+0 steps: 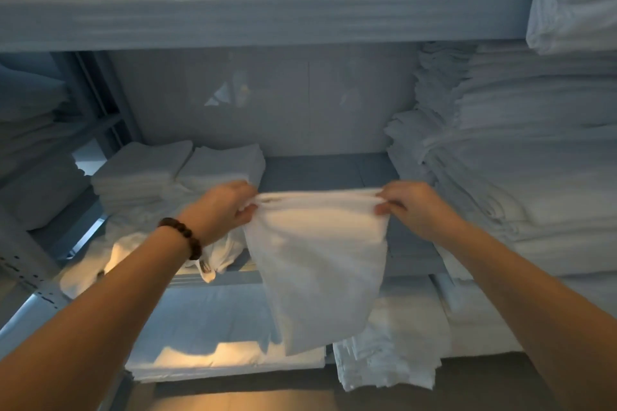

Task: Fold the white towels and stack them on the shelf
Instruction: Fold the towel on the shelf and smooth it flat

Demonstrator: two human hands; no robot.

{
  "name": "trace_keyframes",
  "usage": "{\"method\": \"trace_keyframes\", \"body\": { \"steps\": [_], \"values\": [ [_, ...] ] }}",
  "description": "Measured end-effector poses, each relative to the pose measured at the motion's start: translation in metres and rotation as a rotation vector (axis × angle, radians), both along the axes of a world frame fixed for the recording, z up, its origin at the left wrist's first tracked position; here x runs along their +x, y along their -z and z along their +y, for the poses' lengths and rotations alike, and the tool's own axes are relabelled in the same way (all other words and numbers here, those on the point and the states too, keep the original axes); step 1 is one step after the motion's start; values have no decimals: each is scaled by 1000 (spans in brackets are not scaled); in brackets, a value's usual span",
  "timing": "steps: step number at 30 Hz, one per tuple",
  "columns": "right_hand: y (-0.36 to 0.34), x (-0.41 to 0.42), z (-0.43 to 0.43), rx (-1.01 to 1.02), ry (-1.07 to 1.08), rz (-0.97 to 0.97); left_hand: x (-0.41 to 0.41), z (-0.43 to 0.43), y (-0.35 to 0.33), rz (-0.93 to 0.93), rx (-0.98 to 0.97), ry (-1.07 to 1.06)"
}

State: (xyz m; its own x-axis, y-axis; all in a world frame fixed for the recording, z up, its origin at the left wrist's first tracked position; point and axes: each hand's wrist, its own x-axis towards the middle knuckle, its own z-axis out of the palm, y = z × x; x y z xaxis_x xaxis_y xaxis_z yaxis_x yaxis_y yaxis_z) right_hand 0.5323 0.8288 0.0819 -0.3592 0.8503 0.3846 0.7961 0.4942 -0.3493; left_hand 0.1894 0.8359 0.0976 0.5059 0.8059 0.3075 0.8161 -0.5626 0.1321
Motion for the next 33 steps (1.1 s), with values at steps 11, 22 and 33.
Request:
{"method": "trace_keyframes", "body": {
  "steps": [11, 22, 33],
  "values": [
    [23, 22, 6, -117, 191, -193, 35, 26, 39, 58, -114, -41],
    [4, 8, 22, -35, 111, -91, 15, 54, 40, 61, -88, 33],
    [-8, -6, 32, -185, 184, 535, 5, 77, 27, -290, -44, 67]
  ]
}}
